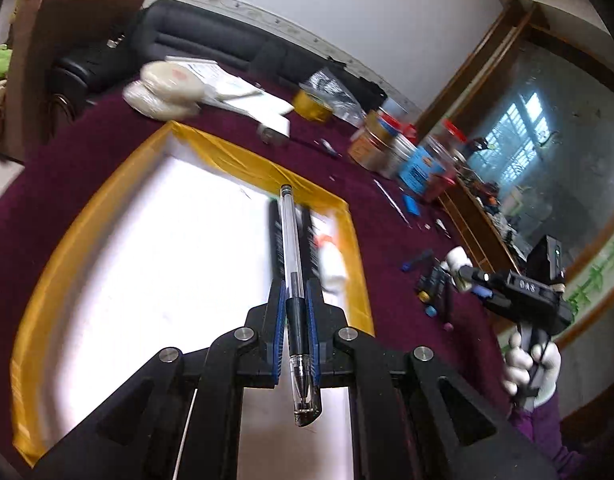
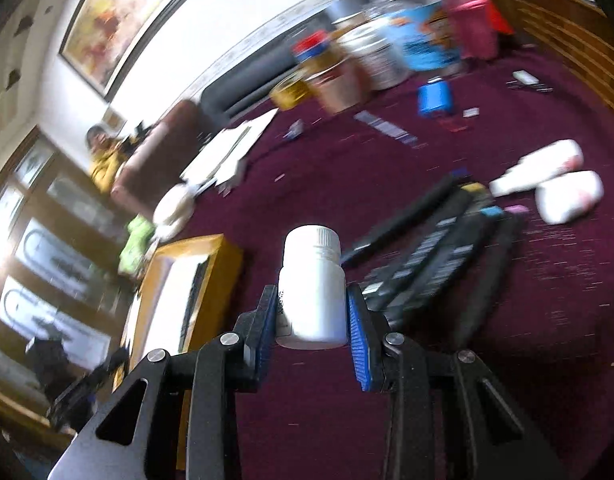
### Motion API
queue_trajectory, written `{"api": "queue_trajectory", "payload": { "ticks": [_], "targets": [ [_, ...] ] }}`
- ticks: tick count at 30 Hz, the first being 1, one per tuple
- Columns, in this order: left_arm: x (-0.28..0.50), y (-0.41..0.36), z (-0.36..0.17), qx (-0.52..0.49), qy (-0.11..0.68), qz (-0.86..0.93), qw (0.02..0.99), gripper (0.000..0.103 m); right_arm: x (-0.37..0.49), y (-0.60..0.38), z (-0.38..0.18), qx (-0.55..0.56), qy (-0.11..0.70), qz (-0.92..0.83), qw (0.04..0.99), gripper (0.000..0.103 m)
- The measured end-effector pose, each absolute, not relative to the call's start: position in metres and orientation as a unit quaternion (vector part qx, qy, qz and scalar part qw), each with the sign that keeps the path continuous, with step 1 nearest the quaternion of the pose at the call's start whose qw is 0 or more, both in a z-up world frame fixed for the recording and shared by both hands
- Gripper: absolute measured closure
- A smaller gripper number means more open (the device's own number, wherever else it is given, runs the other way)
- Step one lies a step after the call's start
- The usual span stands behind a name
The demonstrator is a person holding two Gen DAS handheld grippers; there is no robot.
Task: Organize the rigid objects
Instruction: 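Lower the pen and pill bottle into the white box and open both tools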
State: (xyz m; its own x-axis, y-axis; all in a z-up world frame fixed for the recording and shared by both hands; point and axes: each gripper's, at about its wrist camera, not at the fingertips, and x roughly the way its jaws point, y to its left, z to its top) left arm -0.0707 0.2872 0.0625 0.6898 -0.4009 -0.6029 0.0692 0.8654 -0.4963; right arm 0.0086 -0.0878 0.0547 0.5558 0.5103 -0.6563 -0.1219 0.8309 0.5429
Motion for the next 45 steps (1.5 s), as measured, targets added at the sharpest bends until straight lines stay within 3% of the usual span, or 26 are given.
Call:
{"api": "queue_trajectory", "payload": {
  "ticks": [17,31,34,36,38,42,45],
  "targets": [
    [0.018,0.303,0.03,-0.211,0.429,-0.121,0.87,0.096,0.05,0.12,0.045,0.169,0.5,0.305,0.793,0.073],
    [0.038,0.327,0.002,-0.258,0.456,-0.105,0.845,0.095,0.082,0.168,0.015,0.127,0.528,0.258,0.799,0.073],
    [0.037,0.33,0.003,-0.268,0.451,-0.104,0.845,0.09,0.086,0.166,0.012,0.134,0.529,0.253,0.799,0.073],
    [0.035,0.333,0.004,-0.275,0.449,-0.103,0.844,0.077,0.086,0.164,0.01,0.145,0.53,0.25,0.797,0.073],
    [0.032,0.335,0.005,-0.281,0.445,-0.1,0.845,0.07,0.086,0.161,0.01,0.148,0.528,0.247,0.799,0.072],
    [0.024,0.336,0.015,-0.282,0.428,-0.094,0.853,0.061,0.081,0.157,0.023,0.137,0.505,0.249,0.815,0.069],
    [0.015,0.331,0.025,-0.28,0.42,-0.092,0.858,0.061,0.073,0.145,0.037,0.137,0.484,0.255,0.826,0.067]
  ]
}}
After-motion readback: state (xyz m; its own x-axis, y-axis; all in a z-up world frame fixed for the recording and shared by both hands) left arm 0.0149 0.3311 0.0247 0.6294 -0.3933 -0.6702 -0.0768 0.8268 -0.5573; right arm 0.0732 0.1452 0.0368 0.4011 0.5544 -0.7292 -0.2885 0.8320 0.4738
